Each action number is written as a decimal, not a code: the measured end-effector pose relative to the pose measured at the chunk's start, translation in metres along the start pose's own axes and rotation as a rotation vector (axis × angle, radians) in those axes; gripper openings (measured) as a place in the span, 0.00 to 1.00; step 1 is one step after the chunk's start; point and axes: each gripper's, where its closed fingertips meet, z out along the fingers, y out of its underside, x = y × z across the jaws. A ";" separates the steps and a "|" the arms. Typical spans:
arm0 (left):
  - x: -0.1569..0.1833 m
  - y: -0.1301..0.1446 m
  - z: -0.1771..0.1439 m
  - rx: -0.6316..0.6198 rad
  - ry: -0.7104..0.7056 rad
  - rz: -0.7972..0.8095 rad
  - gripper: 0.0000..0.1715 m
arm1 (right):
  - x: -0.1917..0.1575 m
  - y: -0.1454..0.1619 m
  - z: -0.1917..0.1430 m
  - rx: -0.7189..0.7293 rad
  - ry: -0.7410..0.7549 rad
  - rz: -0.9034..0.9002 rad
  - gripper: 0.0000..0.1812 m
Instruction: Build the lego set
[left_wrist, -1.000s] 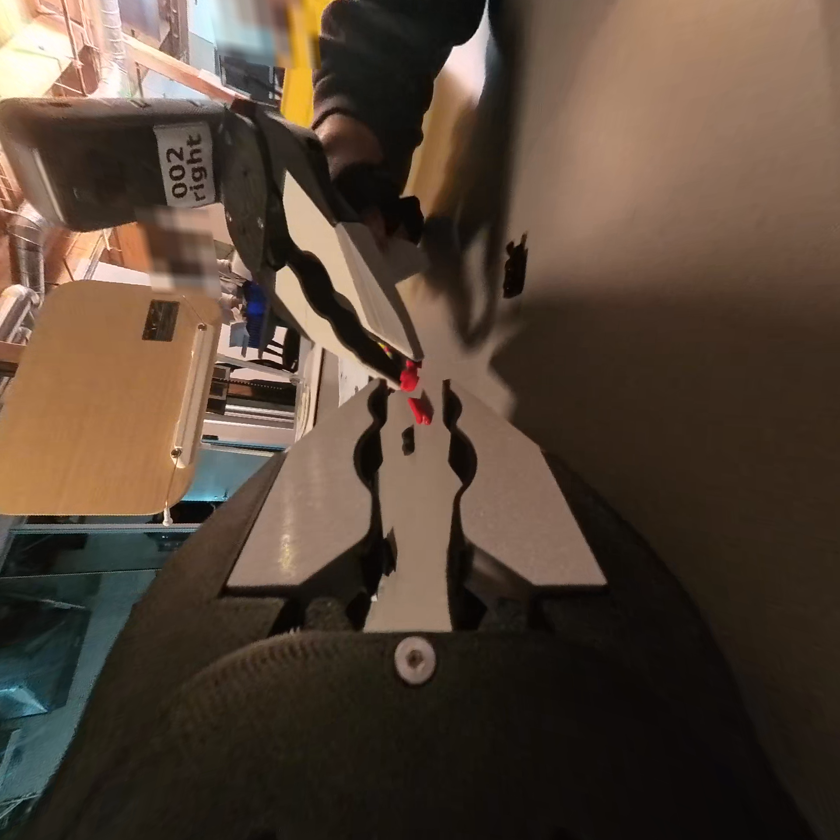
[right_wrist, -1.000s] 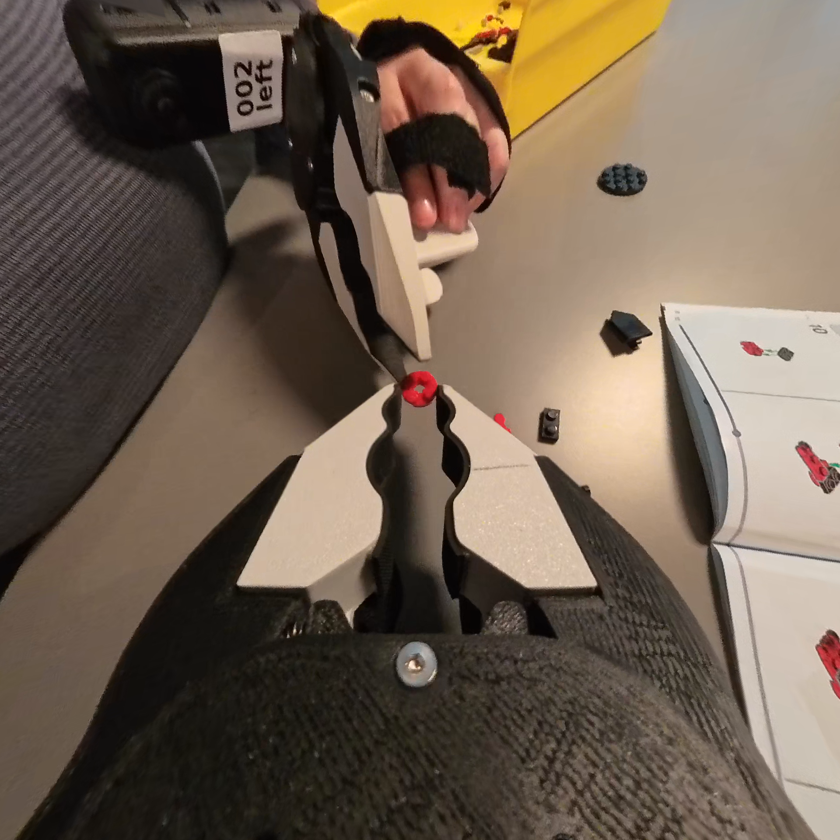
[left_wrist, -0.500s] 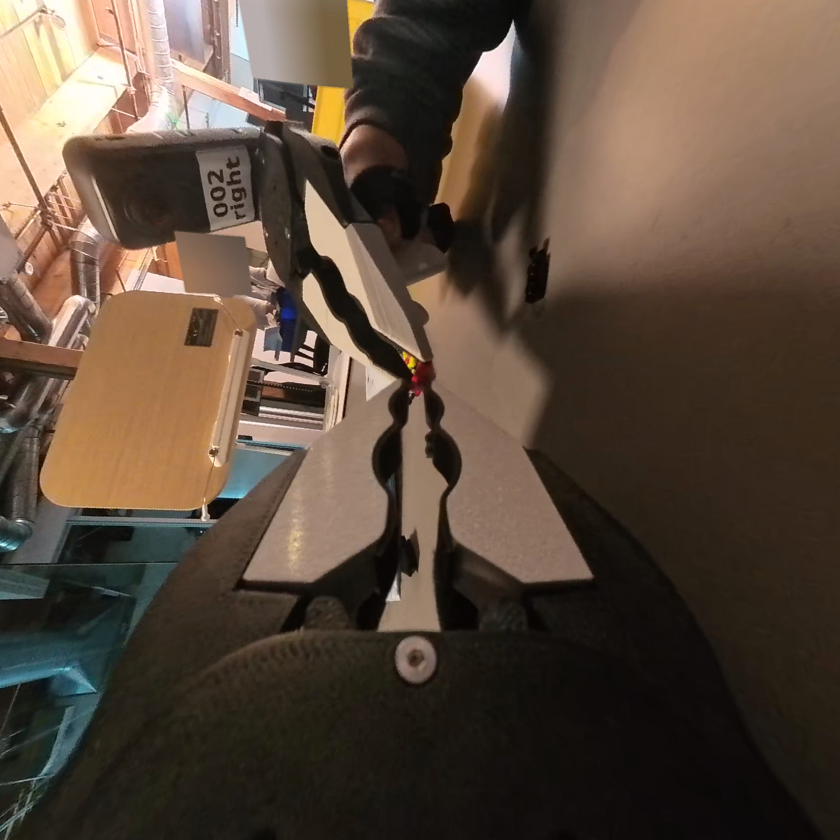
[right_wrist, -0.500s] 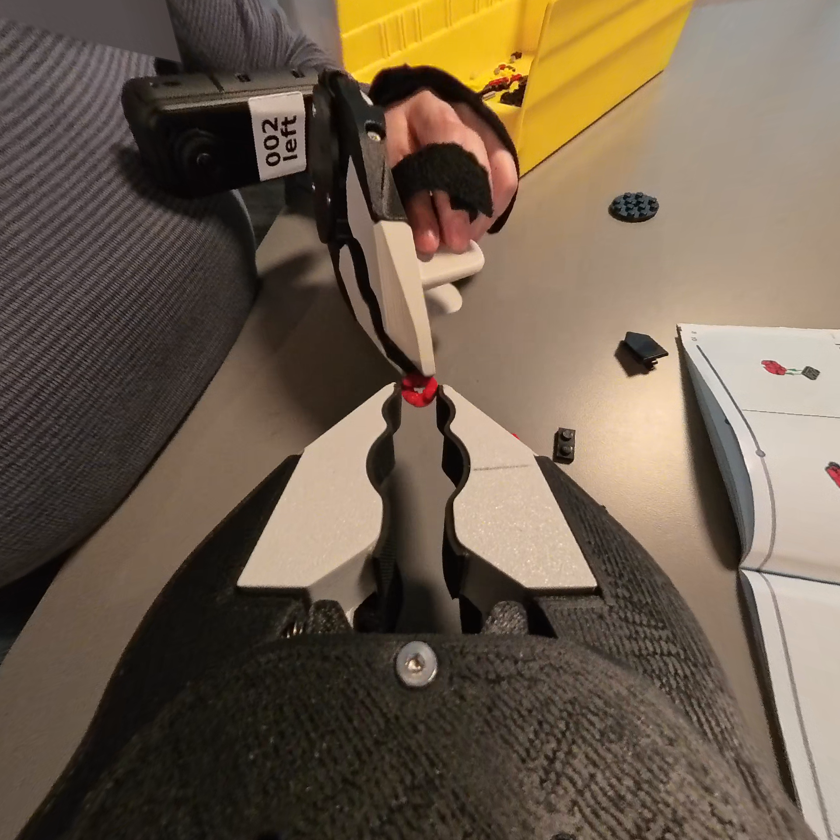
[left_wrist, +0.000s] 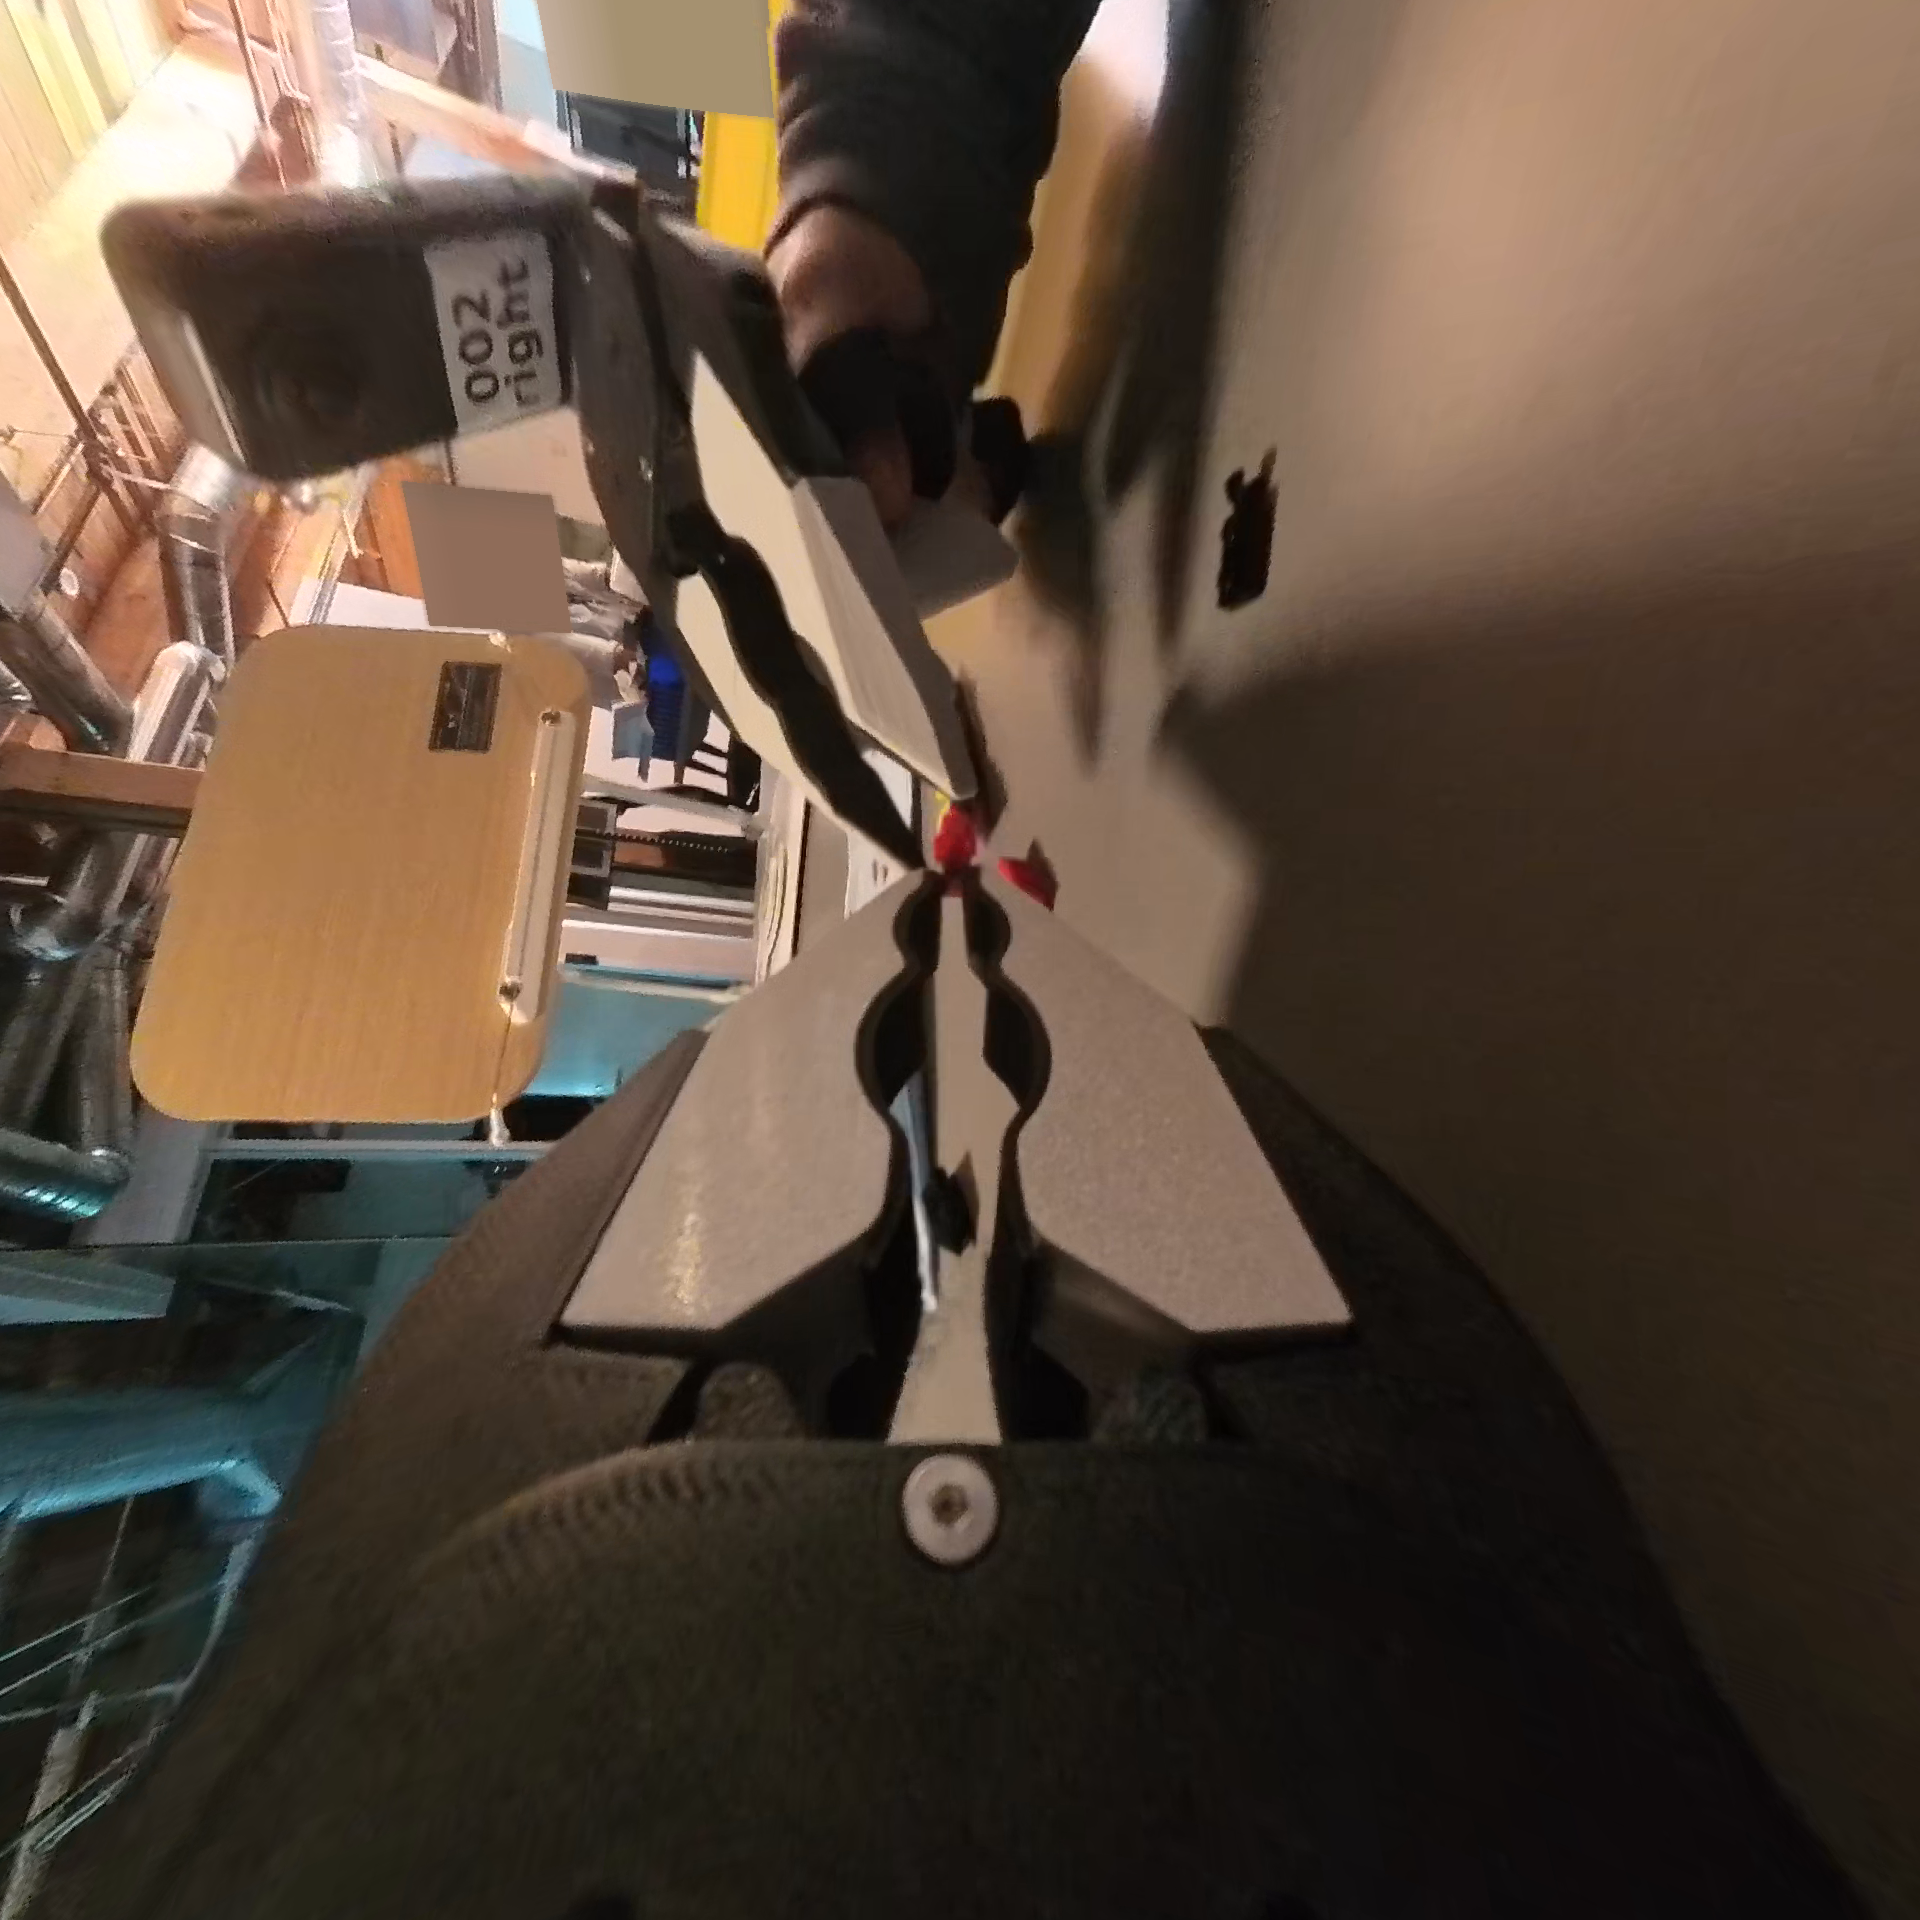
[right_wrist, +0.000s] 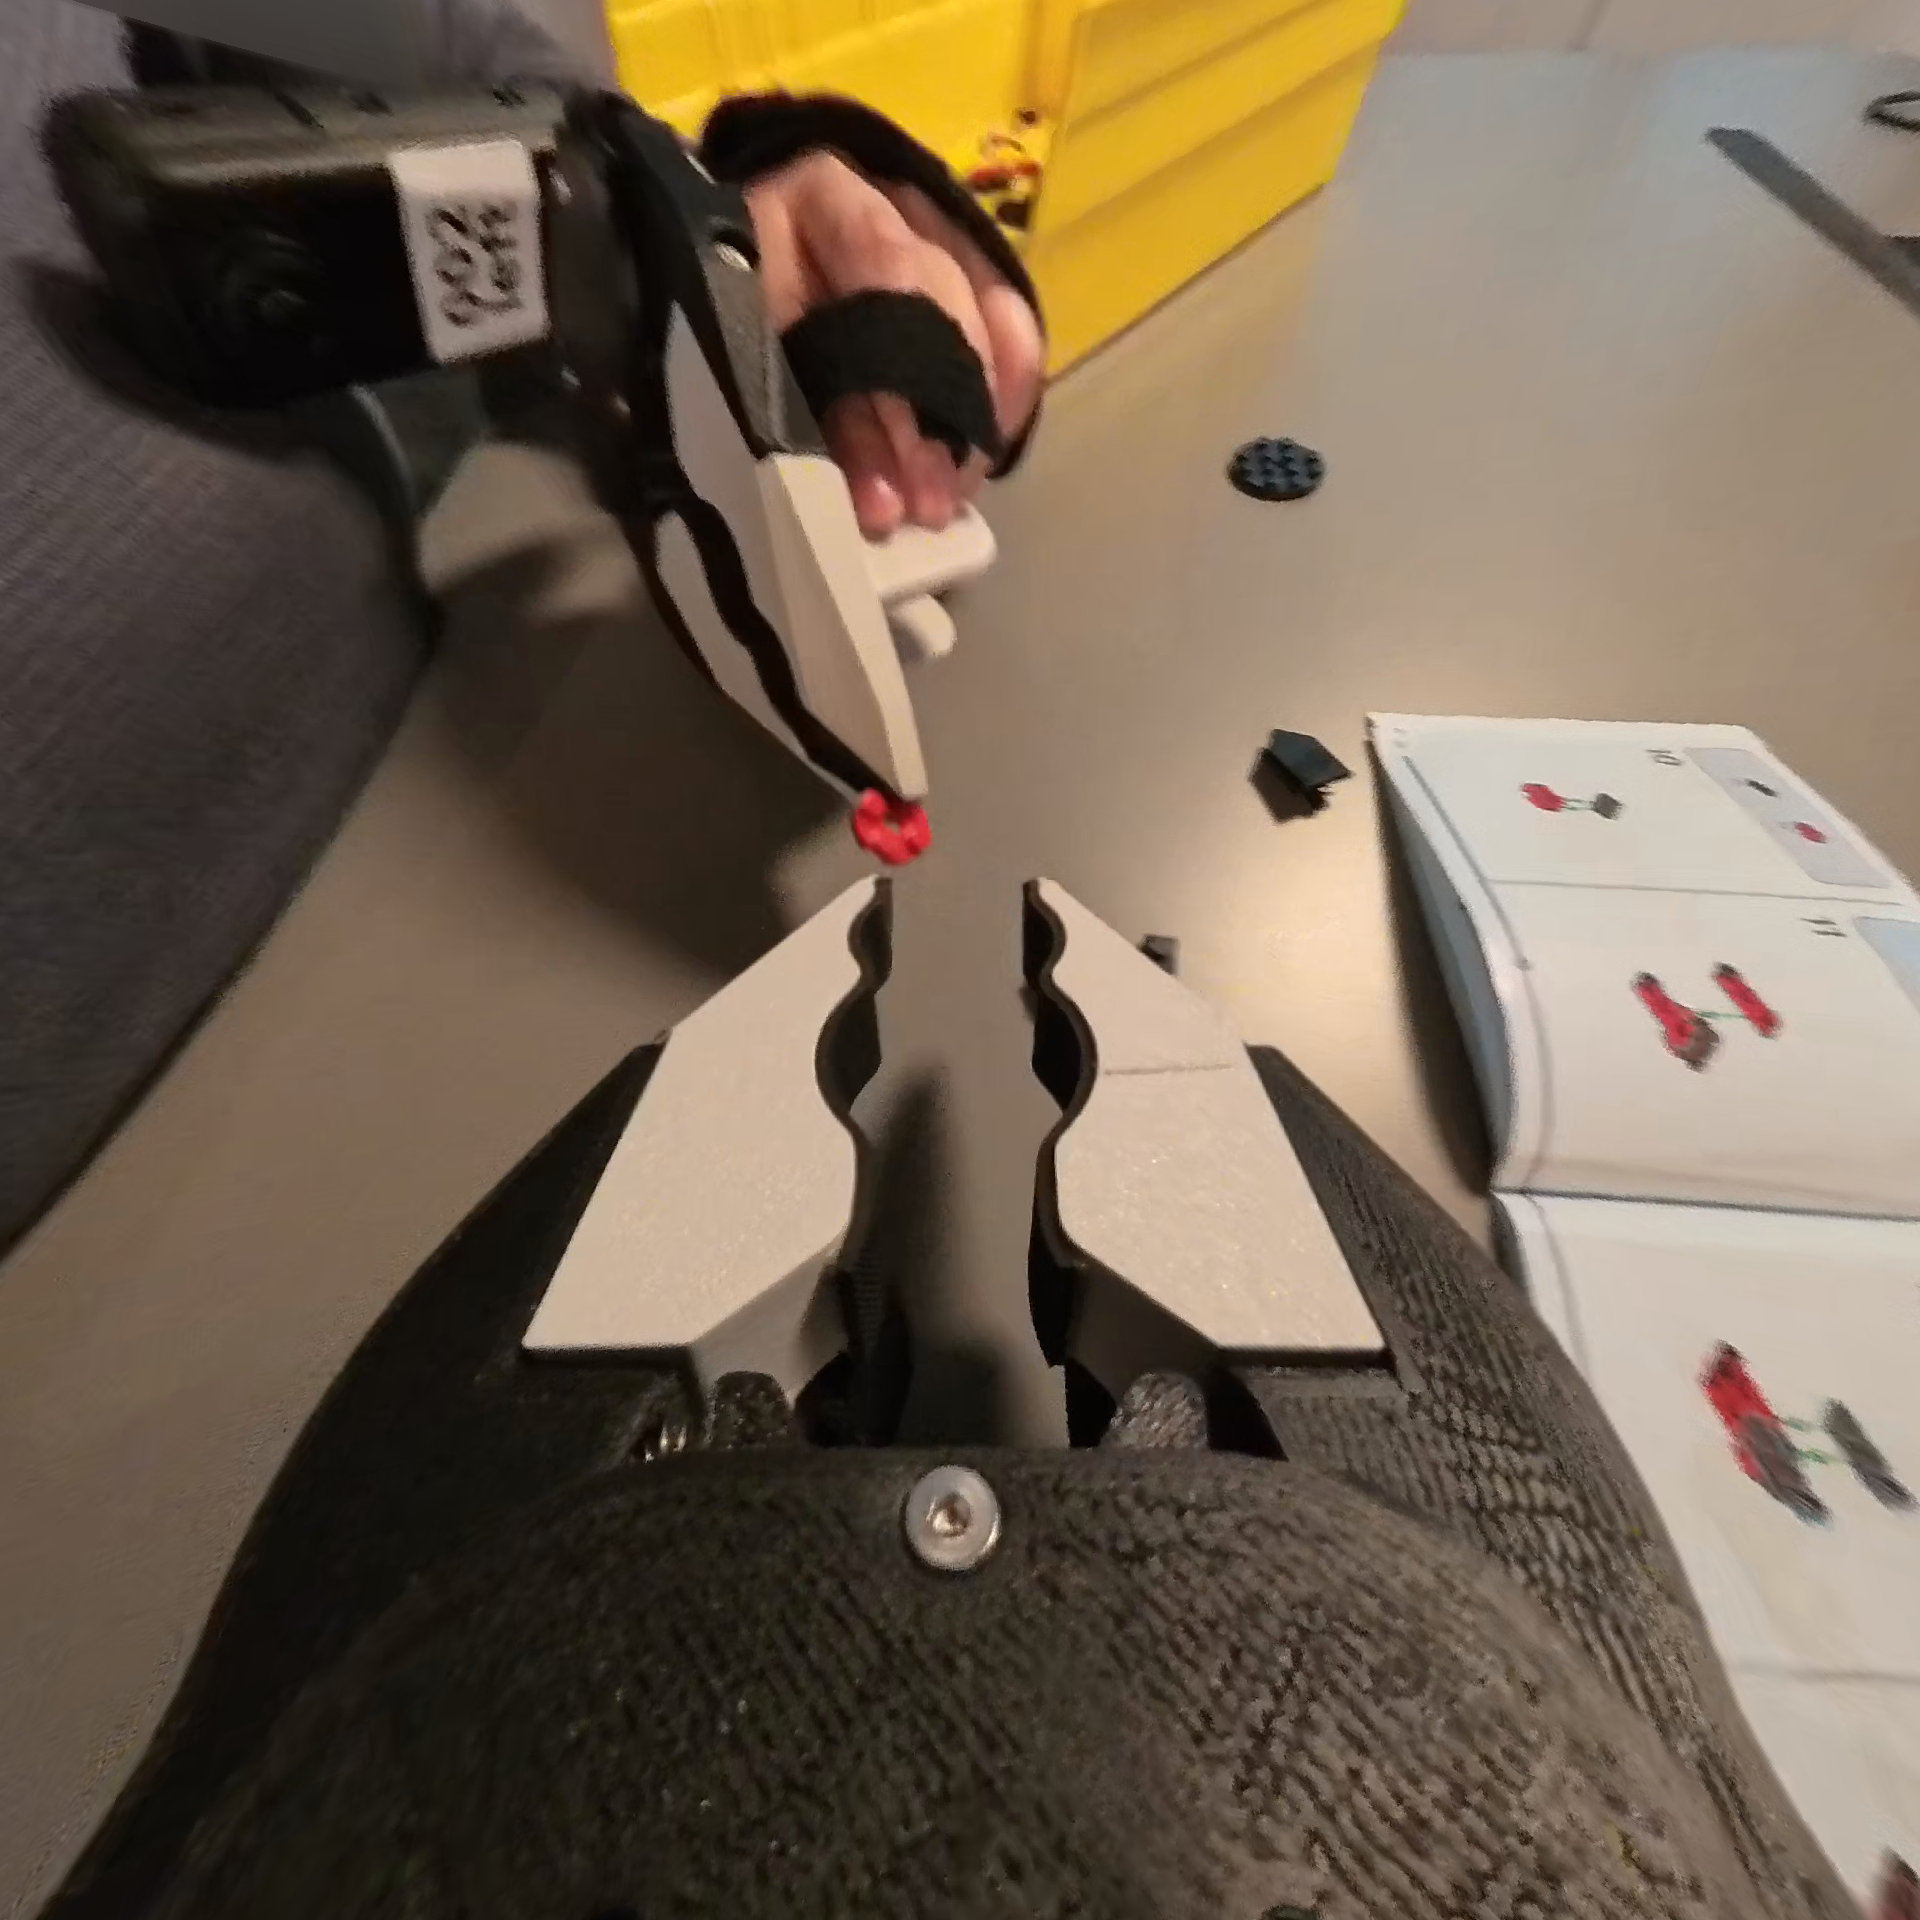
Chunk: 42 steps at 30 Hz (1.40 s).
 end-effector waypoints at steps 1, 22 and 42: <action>-0.001 0.004 -0.001 -0.017 -0.006 0.004 0.02 | 0.006 0.003 0.000 -0.020 0.045 -0.022 0.13; -0.015 0.034 -0.005 -0.110 -0.119 0.136 0.02 | 0.032 0.002 0.014 -0.060 0.153 0.114 0.11; -0.019 0.033 -0.005 -0.125 -0.174 0.226 0.02 | 0.021 0.027 0.017 -0.194 0.075 0.254 0.11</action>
